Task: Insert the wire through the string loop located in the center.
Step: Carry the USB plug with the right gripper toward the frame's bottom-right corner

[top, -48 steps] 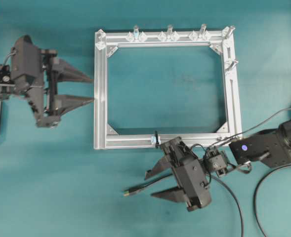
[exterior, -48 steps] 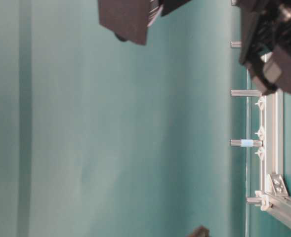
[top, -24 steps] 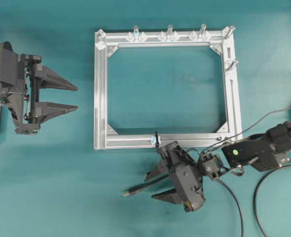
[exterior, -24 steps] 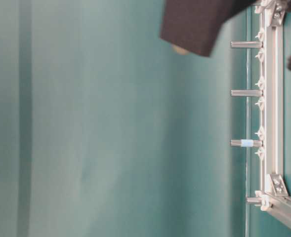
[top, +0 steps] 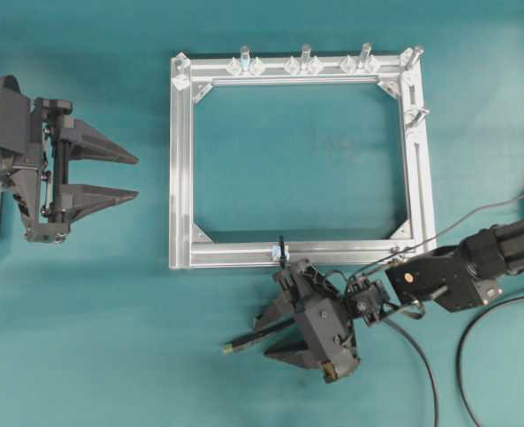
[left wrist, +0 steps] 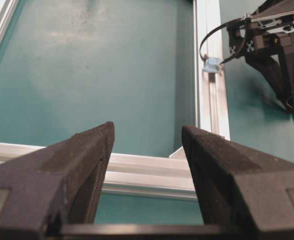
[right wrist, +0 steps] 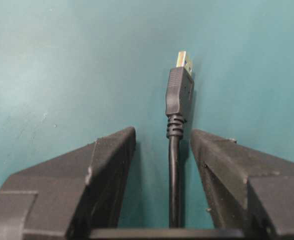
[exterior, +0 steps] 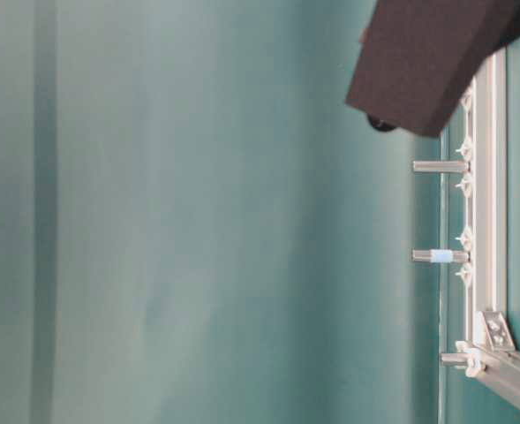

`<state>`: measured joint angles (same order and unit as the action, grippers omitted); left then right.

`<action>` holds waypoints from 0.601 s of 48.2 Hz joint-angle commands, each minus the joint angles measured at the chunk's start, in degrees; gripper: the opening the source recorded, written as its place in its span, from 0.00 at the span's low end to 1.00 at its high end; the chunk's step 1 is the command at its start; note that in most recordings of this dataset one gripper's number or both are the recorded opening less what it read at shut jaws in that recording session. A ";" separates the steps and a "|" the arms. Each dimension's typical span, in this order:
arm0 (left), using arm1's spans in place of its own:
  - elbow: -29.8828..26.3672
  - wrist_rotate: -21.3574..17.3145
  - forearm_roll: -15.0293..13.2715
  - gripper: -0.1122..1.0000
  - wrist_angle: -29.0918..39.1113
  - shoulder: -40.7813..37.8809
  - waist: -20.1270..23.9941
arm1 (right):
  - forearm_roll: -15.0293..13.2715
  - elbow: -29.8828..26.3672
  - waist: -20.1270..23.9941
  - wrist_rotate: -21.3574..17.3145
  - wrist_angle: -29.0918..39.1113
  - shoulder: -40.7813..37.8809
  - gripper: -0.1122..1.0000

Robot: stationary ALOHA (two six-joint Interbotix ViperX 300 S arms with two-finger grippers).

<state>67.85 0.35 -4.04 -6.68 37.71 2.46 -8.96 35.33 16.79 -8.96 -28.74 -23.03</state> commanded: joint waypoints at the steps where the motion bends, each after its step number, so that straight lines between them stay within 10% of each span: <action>1: -0.53 -0.09 0.18 0.64 -0.26 0.09 -0.18 | -0.09 -0.70 0.00 0.09 1.32 0.70 0.63; 12: -0.53 -0.09 0.09 0.64 -0.26 0.09 -0.18 | -0.09 -0.62 -0.18 0.09 2.29 0.79 0.60; 22: -0.70 -0.09 0.09 0.63 -0.18 0.09 -0.18 | -0.09 -0.53 -0.44 0.09 3.52 0.79 0.20; 29: -0.70 -0.09 0.18 0.63 -0.26 0.09 -0.18 | -0.09 -0.53 -0.44 0.18 4.57 0.79 0.19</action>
<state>67.85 0.35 -4.13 -6.68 37.71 2.55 -9.23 35.16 16.96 -8.96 -25.31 -22.85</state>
